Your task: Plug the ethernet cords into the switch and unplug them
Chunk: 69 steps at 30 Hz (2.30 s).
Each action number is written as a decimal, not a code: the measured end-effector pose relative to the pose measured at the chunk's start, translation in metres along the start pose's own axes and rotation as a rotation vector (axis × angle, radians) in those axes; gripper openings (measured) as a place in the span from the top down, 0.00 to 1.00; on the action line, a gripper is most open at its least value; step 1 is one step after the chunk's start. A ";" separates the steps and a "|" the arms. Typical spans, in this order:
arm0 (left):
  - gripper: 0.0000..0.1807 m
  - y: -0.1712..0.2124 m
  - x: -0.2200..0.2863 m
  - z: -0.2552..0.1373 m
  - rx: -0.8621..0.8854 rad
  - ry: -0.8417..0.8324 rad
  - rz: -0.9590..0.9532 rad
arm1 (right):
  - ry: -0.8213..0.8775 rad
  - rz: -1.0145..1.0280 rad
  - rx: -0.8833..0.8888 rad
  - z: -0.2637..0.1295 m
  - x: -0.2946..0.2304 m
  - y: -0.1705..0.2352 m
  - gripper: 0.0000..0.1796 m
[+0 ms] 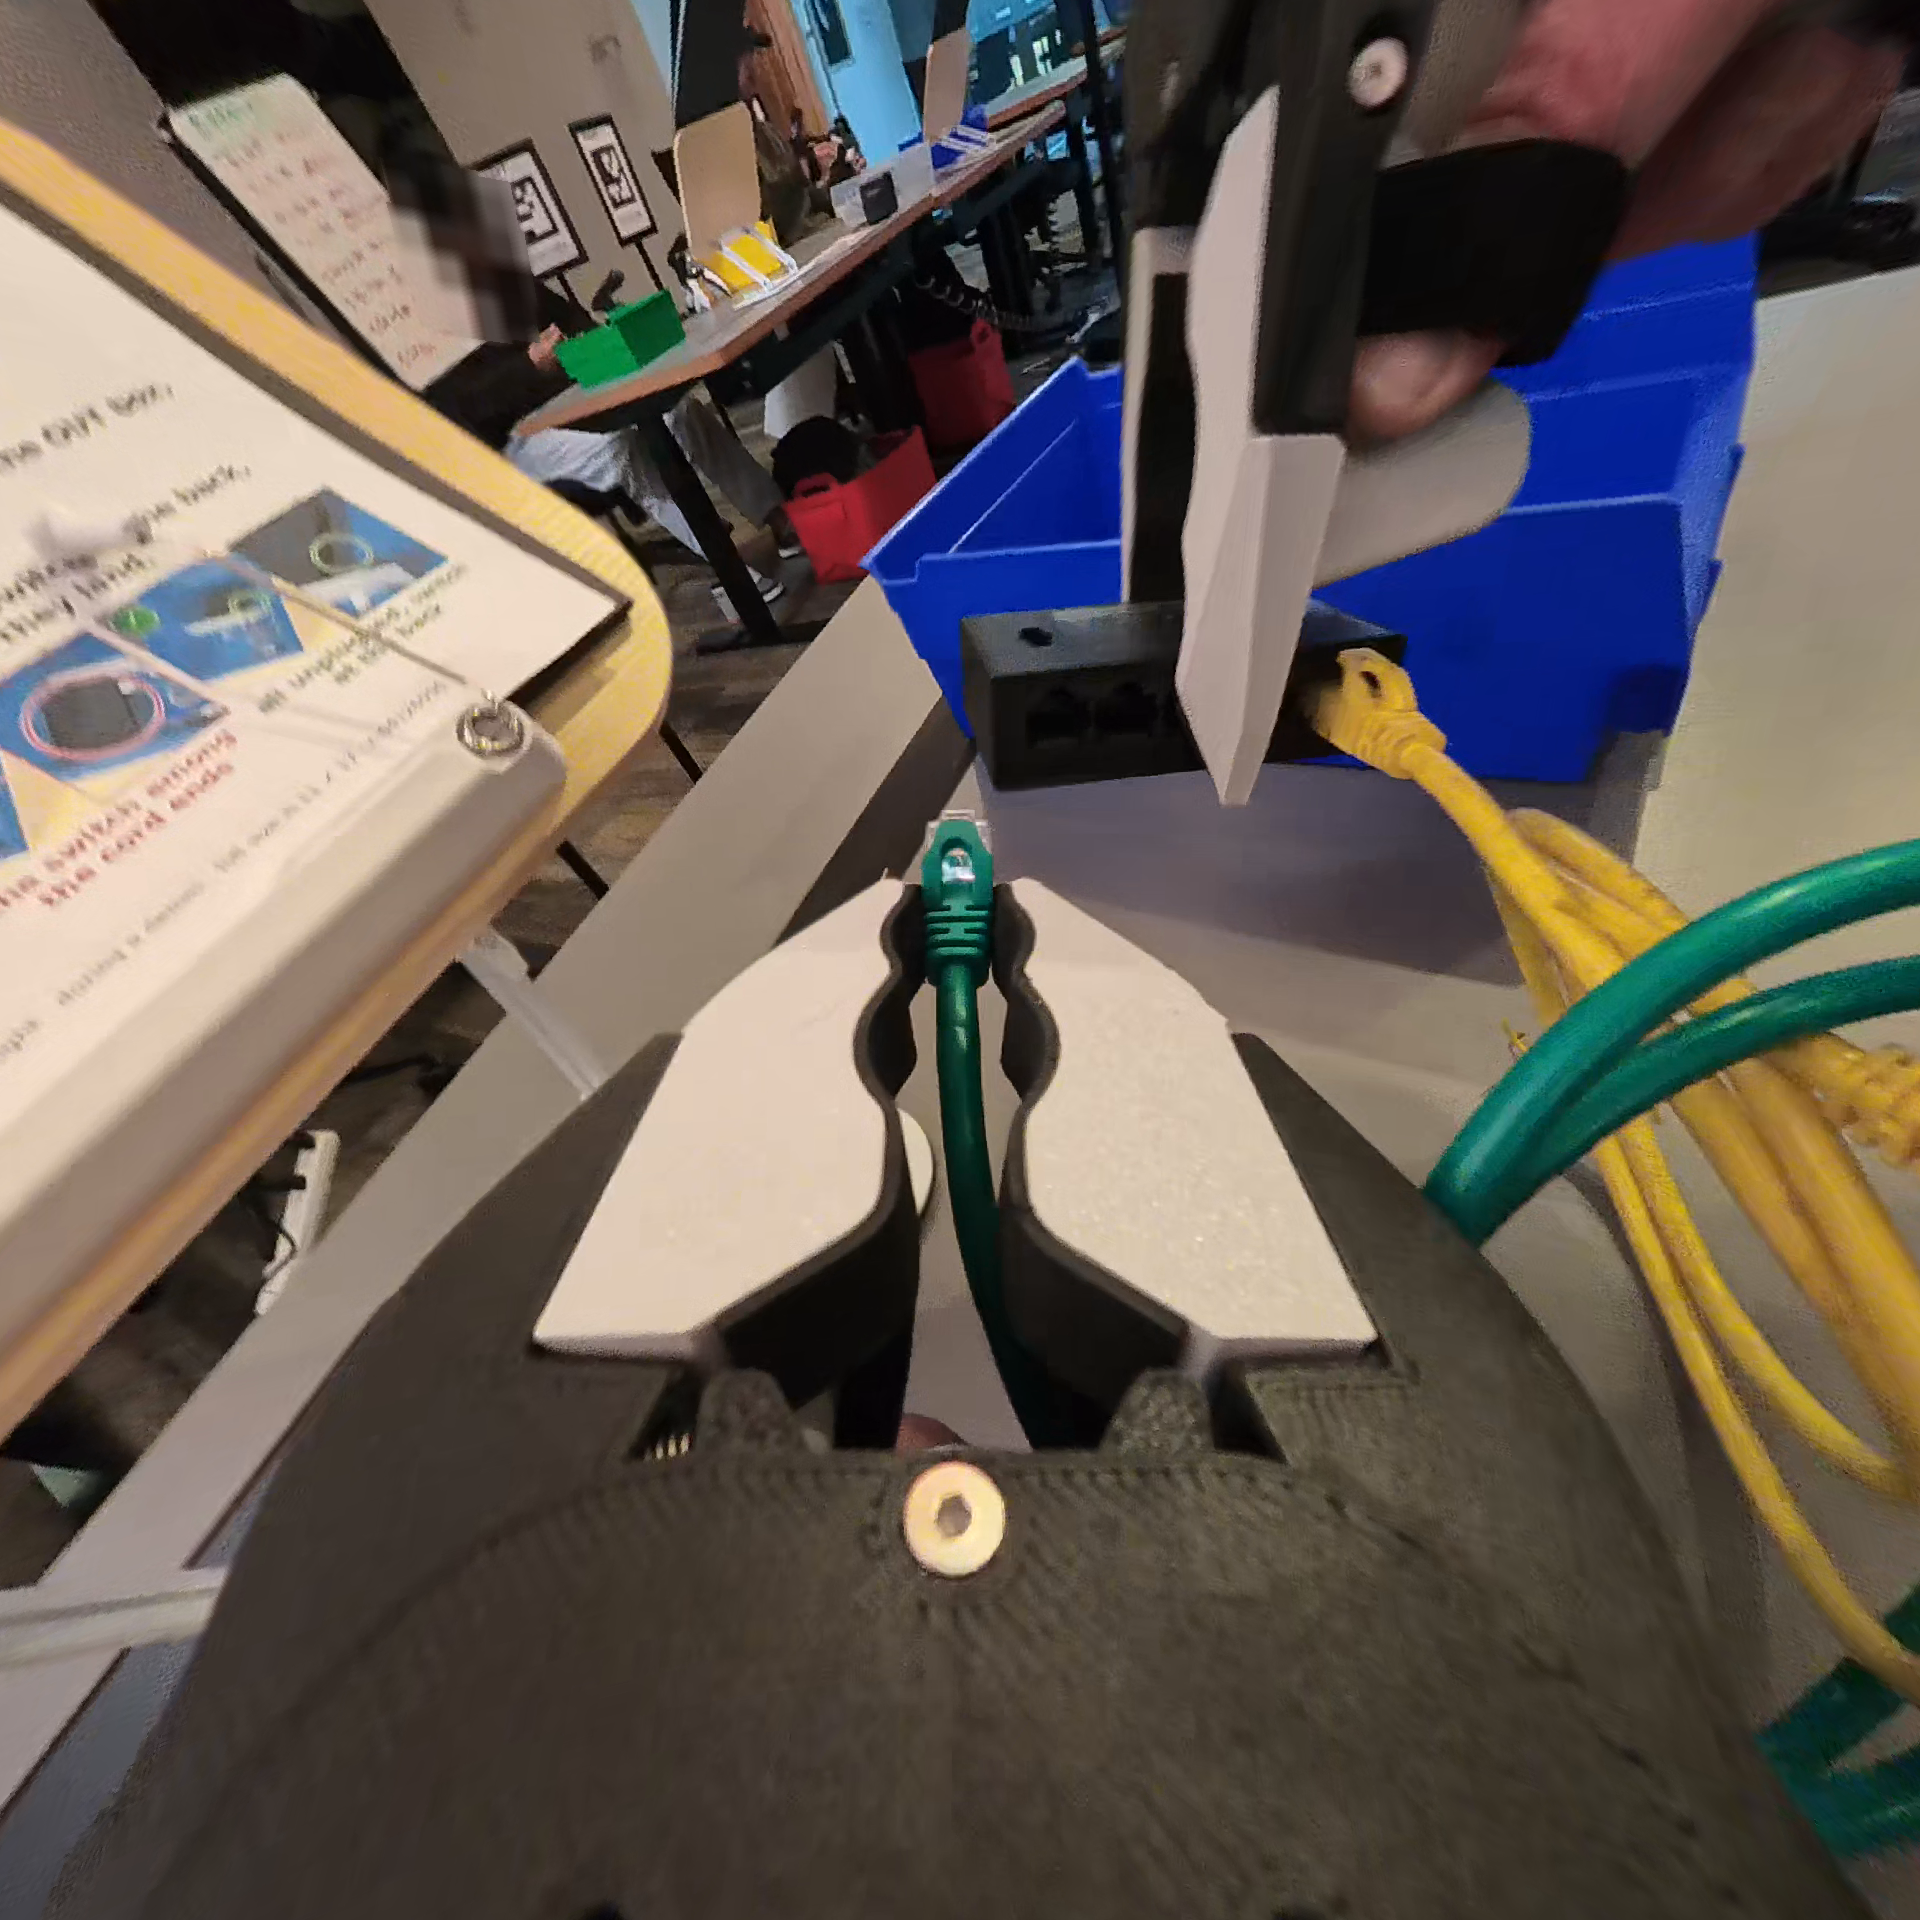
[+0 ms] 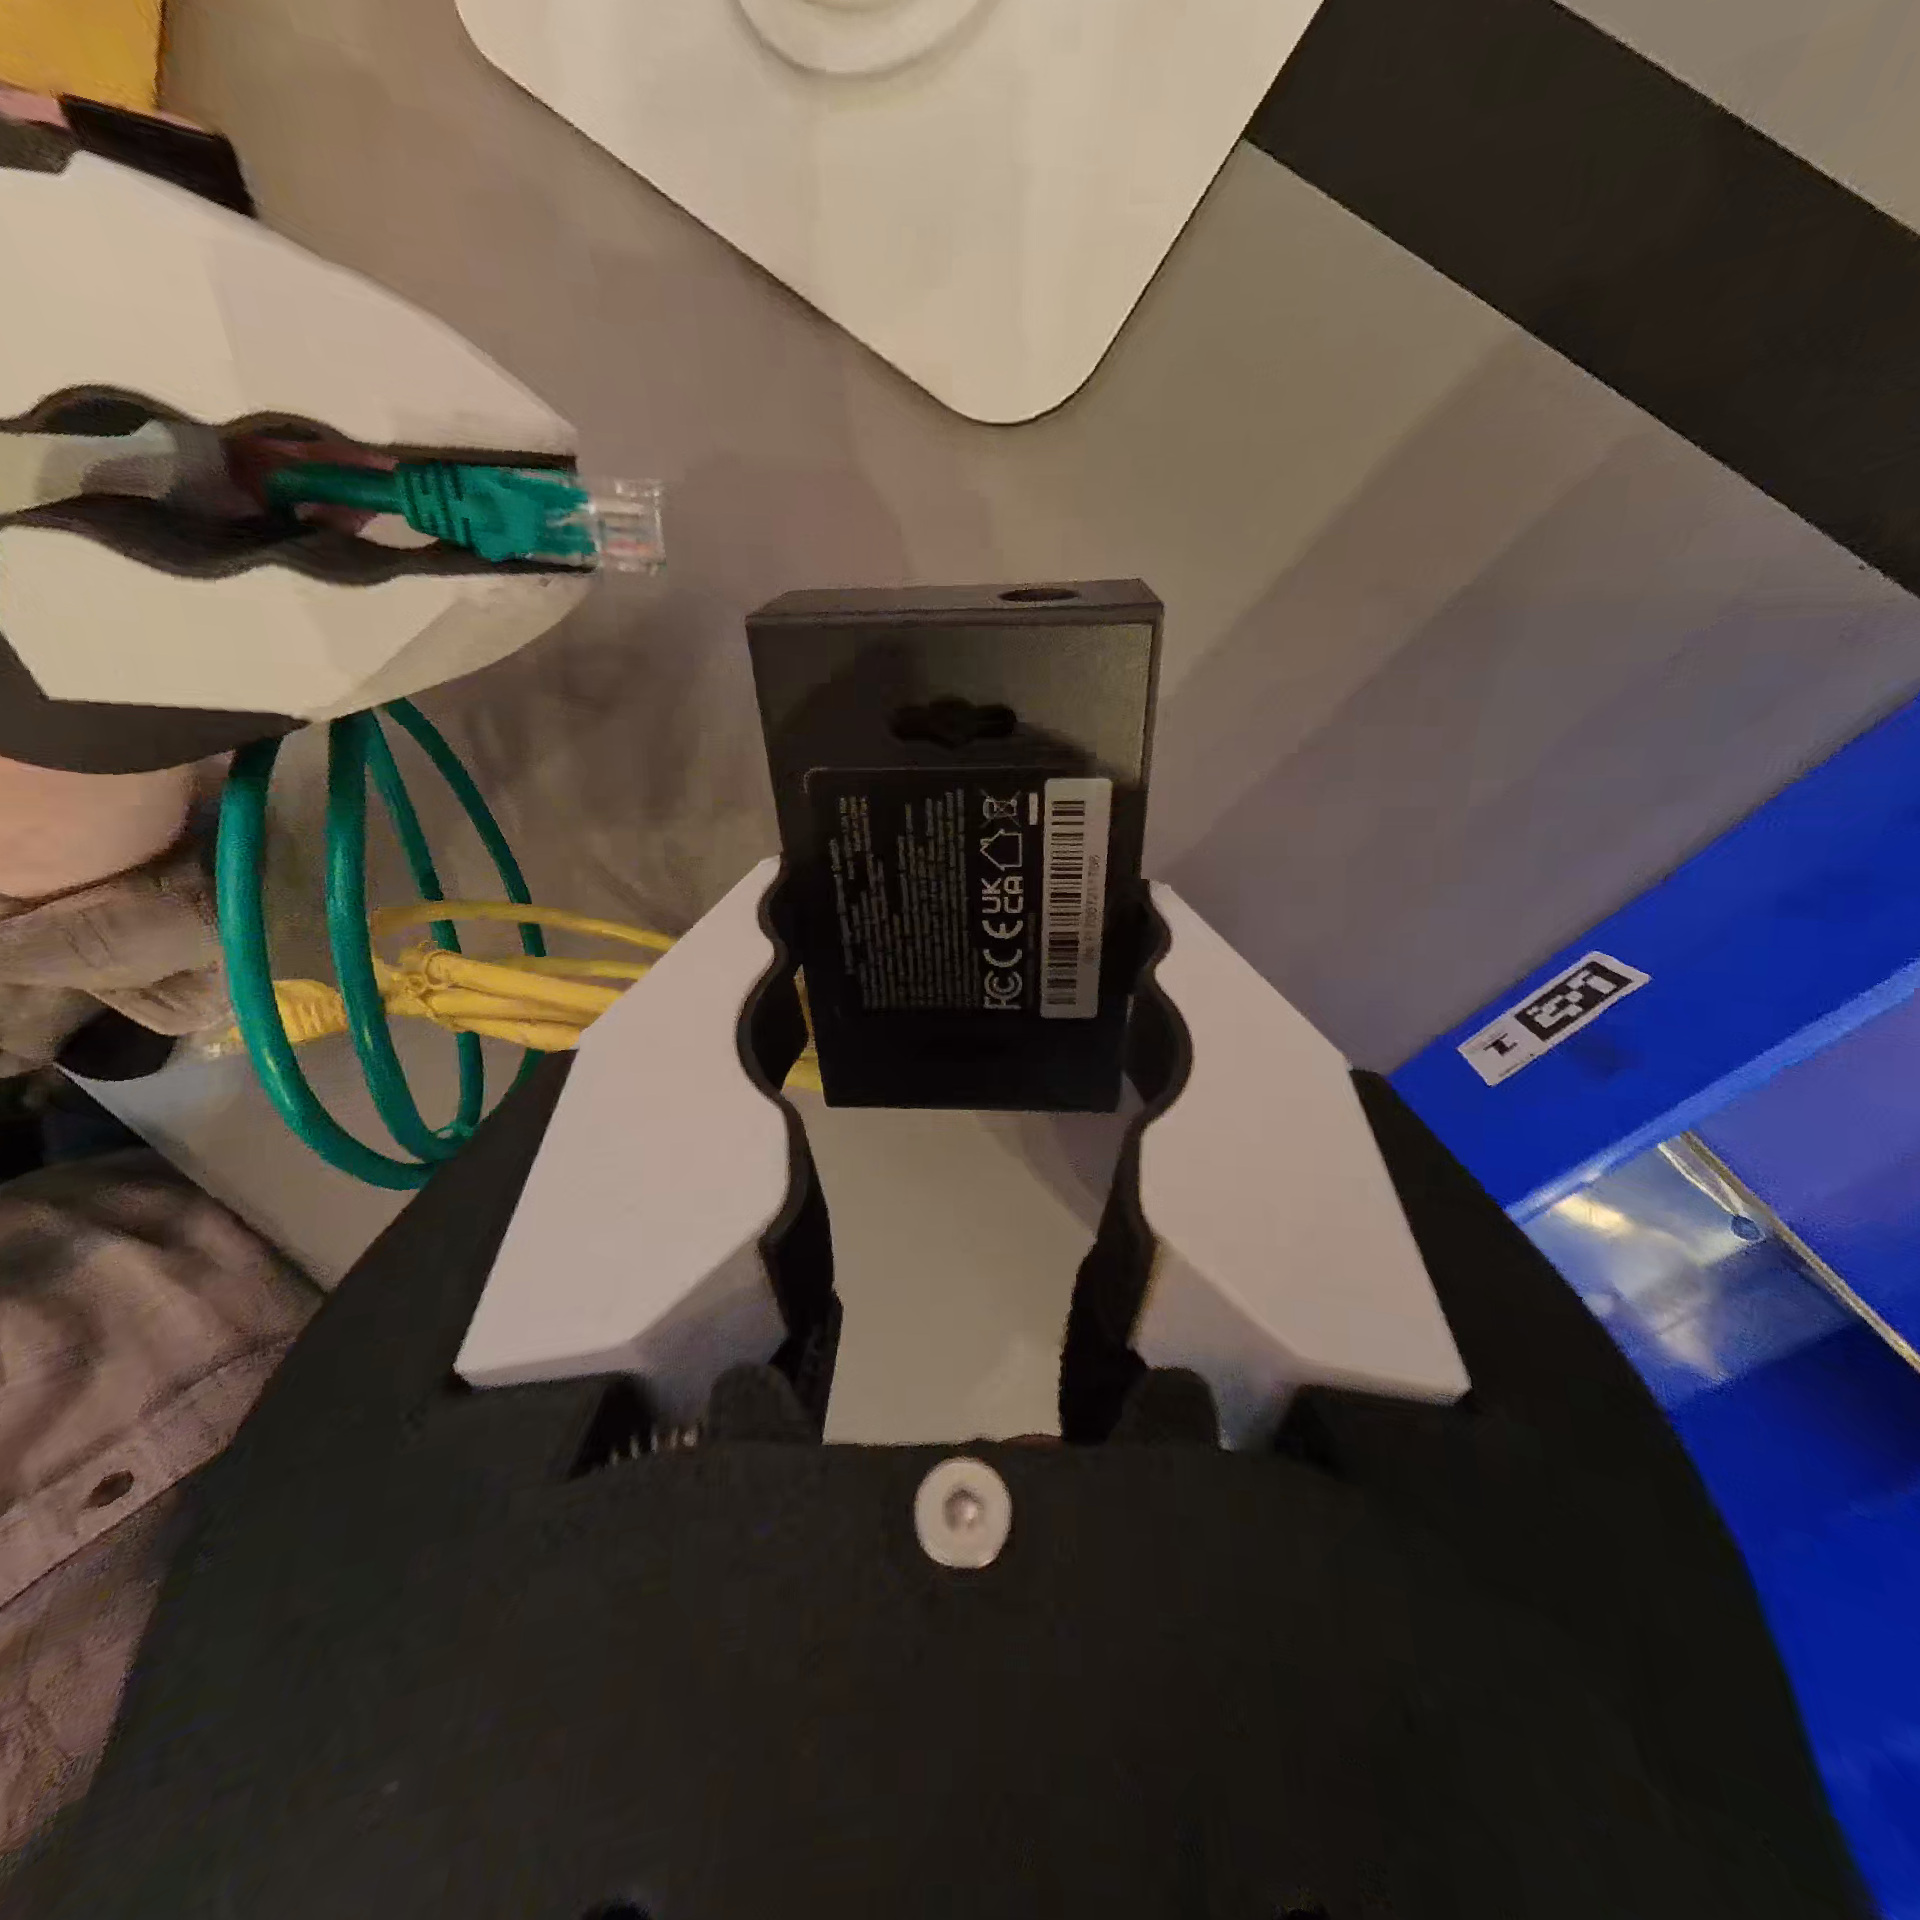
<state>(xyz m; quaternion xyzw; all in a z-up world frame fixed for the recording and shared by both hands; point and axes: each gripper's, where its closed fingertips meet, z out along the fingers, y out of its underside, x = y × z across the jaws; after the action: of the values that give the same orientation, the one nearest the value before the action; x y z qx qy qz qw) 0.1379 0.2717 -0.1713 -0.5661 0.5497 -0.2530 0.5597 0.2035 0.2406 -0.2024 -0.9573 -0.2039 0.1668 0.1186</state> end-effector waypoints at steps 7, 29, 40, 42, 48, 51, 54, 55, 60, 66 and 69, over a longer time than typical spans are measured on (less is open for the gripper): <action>0.93 -0.014 0.017 0.002 0.003 0.007 0.118 | 0.014 -0.017 -0.109 0.000 -0.001 0.004 0.67; 0.93 0.003 0.029 0.025 -0.036 -0.024 0.008 | 0.078 -0.053 -0.219 -0.006 0.019 0.010 0.66; 0.93 -0.017 0.024 0.017 -0.033 -0.056 -0.031 | 0.078 -0.010 -0.291 -0.023 0.024 0.015 0.67; 0.93 -0.017 0.026 0.018 -0.042 -0.051 -0.038 | 0.071 -0.004 -0.304 -0.019 0.024 0.015 0.66; 0.93 -0.013 0.026 0.021 -0.065 -0.063 -0.083 | 0.060 0.003 -0.311 -0.012 0.021 0.012 0.66; 0.93 -0.017 0.020 0.019 -0.035 -0.089 -0.148 | 0.061 0.007 -0.296 -0.015 0.022 0.009 0.66; 0.93 -0.027 0.014 0.013 0.036 -0.070 -0.288 | 0.058 0.012 -0.280 -0.018 0.022 0.005 0.66; 0.93 -0.030 0.012 0.011 0.055 -0.058 -0.339 | 0.059 0.013 -0.275 -0.020 0.023 0.004 0.67; 0.93 -0.034 0.013 0.010 0.053 -0.064 -0.341 | 0.054 0.013 -0.262 -0.025 0.022 0.000 0.66; 0.93 -0.028 0.020 0.018 0.030 -0.099 -0.321 | 0.049 0.017 -0.262 -0.024 0.023 0.002 0.66; 0.93 -0.026 0.021 0.020 0.015 -0.132 -0.327 | 0.050 0.022 -0.263 -0.022 0.025 0.004 0.67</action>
<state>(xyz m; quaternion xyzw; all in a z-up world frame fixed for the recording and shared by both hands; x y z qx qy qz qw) 0.1703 0.2540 -0.1590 -0.6591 0.4108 -0.3069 0.5501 0.2346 0.2446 -0.1899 -0.9707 -0.2106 0.1159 -0.0048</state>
